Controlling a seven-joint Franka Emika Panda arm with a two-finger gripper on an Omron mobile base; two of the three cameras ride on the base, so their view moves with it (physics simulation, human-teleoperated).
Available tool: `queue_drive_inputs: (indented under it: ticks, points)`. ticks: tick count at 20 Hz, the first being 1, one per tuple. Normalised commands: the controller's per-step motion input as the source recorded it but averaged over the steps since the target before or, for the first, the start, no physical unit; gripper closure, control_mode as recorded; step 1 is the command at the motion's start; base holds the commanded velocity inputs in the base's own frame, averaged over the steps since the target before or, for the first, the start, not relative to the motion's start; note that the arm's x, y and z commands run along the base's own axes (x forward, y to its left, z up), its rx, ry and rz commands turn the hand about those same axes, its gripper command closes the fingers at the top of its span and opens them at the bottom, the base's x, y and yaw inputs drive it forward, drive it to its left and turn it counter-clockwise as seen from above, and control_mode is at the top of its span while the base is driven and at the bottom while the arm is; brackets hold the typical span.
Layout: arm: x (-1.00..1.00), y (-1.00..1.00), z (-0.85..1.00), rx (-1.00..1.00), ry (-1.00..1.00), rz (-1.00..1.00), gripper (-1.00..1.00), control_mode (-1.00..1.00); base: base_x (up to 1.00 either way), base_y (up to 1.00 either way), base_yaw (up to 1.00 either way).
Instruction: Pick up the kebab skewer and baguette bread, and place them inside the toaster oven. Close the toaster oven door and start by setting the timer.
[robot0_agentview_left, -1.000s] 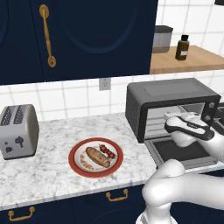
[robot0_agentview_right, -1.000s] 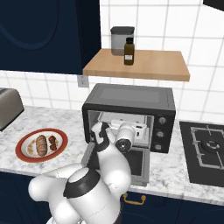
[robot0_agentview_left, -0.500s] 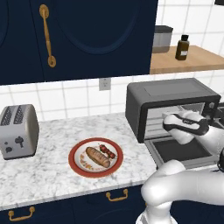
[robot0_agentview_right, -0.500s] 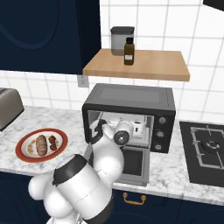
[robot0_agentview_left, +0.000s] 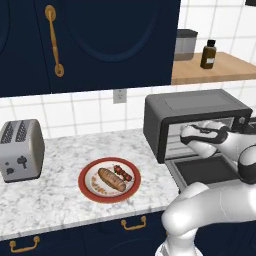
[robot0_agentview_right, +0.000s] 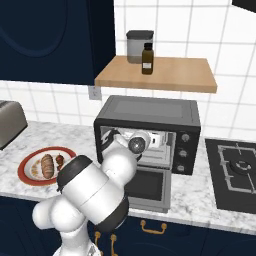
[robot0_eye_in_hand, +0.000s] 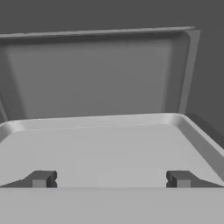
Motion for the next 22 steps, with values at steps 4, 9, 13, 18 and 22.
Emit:
queue_drive_inputs:
  ticks: [4, 9, 13, 18, 22]
  points:
    - [-0.01, 0.0, -0.44, 0.0, 0.08, 0.0, -1.0, -1.0, 0.0, 0.0, 0.0]
    - [-0.45, 0.0, -0.77, 0.0, 0.07, 0.0, -1.0, -1.0, 0.0, 0.0, 0.0]
    - [-0.63, 0.0, -0.86, 0.0, 0.1, 0.0, -1.0, -1.0, 0.0, 0.0, 0.0]
    - [-0.66, 0.0, -0.66, 0.0, 0.27, 0.0, -1.0, -1.0, 0.0, 0.0, 0.0]
    - [-0.74, 0.0, -0.6, 0.0, 0.35, 0.0, -1.0, -1.0, 0.0, 0.0, 0.0]
